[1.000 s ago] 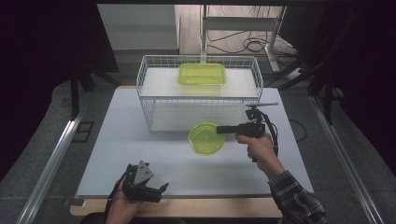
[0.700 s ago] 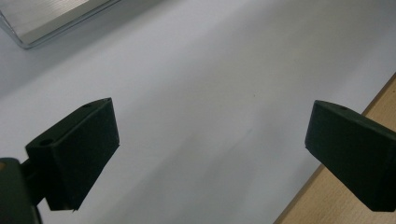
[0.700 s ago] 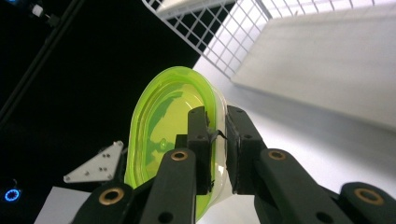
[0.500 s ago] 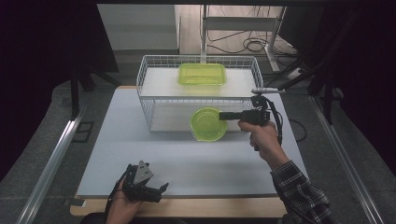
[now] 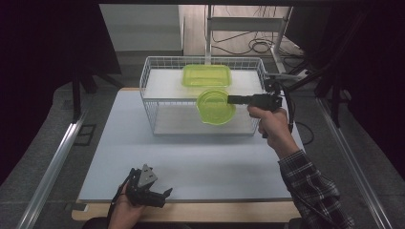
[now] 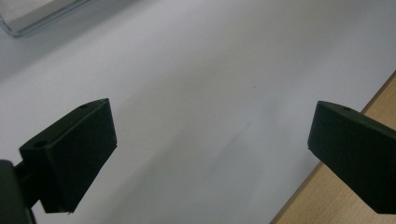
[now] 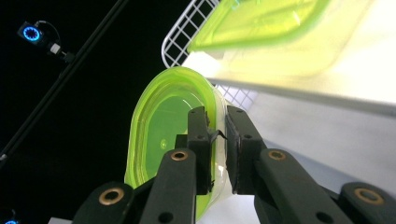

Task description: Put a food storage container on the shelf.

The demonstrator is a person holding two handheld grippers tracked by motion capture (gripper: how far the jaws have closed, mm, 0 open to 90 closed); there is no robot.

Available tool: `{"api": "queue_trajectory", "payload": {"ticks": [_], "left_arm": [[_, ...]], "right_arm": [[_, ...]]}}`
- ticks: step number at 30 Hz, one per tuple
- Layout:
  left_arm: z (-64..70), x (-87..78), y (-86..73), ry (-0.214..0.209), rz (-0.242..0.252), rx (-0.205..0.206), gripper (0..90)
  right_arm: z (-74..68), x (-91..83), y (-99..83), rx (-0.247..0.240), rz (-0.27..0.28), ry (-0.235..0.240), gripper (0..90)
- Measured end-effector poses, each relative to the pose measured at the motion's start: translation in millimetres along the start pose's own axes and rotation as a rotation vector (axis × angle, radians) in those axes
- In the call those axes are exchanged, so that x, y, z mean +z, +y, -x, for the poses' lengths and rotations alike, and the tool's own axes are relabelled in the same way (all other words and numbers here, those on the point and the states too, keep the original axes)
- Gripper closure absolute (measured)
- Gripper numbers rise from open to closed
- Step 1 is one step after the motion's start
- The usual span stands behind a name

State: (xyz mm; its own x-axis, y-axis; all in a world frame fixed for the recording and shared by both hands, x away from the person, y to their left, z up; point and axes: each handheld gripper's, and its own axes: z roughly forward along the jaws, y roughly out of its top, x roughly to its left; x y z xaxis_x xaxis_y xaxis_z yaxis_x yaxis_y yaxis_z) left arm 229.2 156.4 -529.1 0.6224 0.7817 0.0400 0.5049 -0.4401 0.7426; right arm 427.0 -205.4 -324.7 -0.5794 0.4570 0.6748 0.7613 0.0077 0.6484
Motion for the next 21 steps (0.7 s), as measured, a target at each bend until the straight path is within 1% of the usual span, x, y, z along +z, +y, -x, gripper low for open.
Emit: {"api": "queue_trajectory", "payload": {"ticks": [1, 4, 6, 11, 12, 19, 20, 21], "left_arm": [[0.1, 0.3, 0.0, -0.001, -0.004, -0.001, 0.7], [0.0, 1.5, -0.4, -0.001, -0.02, -0.001, 0.6], [-0.4, 2.3, -0.5, -0.004, -0.043, 0.003, 0.6], [-0.1, 3.9, -1.0, -0.005, -0.061, 0.005, 0.7], [0.3, 4.6, -1.2, -0.008, -0.068, 0.003, 0.7], [0.7, 5.5, -1.3, -0.008, -0.075, 0.006, 0.7], [0.5, 5.4, -1.3, -0.009, -0.074, 0.005, 0.7], [0.5, 5.4, -1.3, -0.009, -0.074, 0.005, 0.7]], "right_arm": [[-2.9, -0.3, 5.9, -0.004, 0.012, -0.004, 80.8], [-5.3, -0.5, 10.4, -0.007, 0.016, -0.008, 80.8], [-9.2, -0.2, 18.2, -0.012, 0.028, -0.015, 80.8], [-12.0, 0.4, 26.6, -0.016, 0.042, -0.027, 80.8], [-13.2, 0.8, 30.8, -0.013, 0.05, -0.028, 80.8], [-15.7, 2.9, 42.8, -0.005, 0.068, -0.041, 80.8], [-16.8, 3.2, 47.6, -0.004, 0.08, -0.045, 80.8], [-16.8, 3.2, 47.6, -0.004, 0.08, -0.045, 80.8]]}}
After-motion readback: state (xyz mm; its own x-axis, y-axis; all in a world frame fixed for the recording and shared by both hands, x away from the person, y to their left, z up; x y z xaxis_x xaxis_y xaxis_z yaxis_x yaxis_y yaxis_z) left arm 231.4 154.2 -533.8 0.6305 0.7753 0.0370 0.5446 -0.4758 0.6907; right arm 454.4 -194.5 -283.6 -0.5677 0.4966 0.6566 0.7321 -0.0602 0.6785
